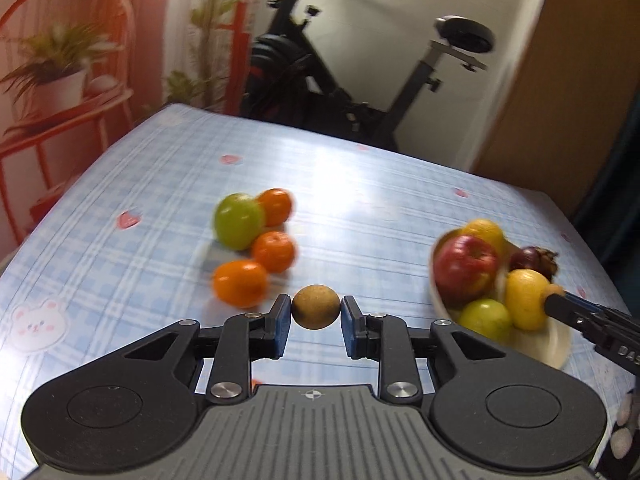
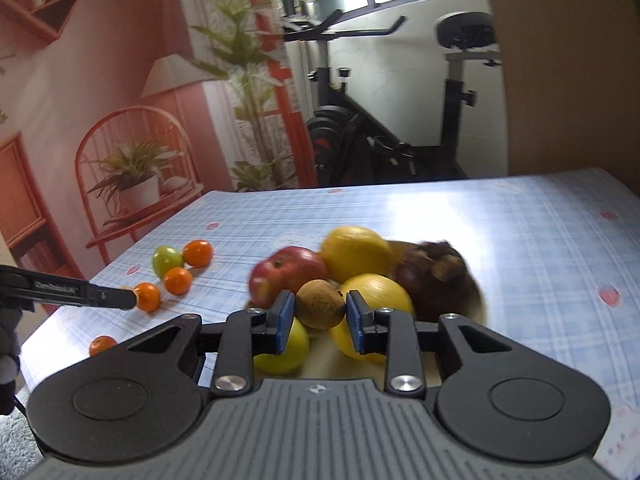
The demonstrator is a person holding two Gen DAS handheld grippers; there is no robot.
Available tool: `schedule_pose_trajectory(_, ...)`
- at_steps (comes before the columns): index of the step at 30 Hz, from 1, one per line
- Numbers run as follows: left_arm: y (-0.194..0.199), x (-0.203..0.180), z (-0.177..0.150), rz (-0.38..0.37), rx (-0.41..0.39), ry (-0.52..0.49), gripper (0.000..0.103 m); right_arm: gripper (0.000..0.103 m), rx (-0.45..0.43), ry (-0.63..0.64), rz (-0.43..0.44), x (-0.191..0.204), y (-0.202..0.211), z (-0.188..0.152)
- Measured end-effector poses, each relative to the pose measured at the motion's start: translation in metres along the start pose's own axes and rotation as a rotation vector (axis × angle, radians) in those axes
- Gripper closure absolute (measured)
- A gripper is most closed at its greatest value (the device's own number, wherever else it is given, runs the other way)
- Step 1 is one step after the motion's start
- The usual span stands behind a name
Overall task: Organize fruits
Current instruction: 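Carry the kiwi onto the plate and open the left gripper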
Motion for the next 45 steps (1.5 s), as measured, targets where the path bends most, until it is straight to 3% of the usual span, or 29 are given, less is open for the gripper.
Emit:
schedule_pose_trajectory(12, -0.014, -0.108, -0.013, -0.162, 0.059, -0.218, 0.074, 0.072, -0.087, -0.102, -0.073, -0.055, 0.024, -0.009)
schedule_pose_trajectory(16, -0.026, -0.128, -0.013, -0.170, 0.079, -0.238, 0.074, 0.072, -0.090, -0.023, -0.094, -0.061, 0.016, -0.004)
schedule_pose_trajectory(36, -0.078, -0.174, 0.014, -0.208, 0.146, -0.231, 0.074, 0.072, -0.056, -0.072, -0.057, -0.076, 0.004, -0.014)
schedule_pose_trajectory(45, -0.098, -0.177, 0.009, -0.174, 0.181, -0.241, 0.074, 0.070, -0.052, -0.071, -0.056, -0.076, 0.004, -0.013)
Point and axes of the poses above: each gripper's, at about its wrist camera, not at the fingertips, and y roughly against the way its jaws point, x to its left, z to its top, the point moved 8 cm from there along -y, roughly the way its jaws point, and after that the axes turned 5 degrees about y, right-handed, at the moved point
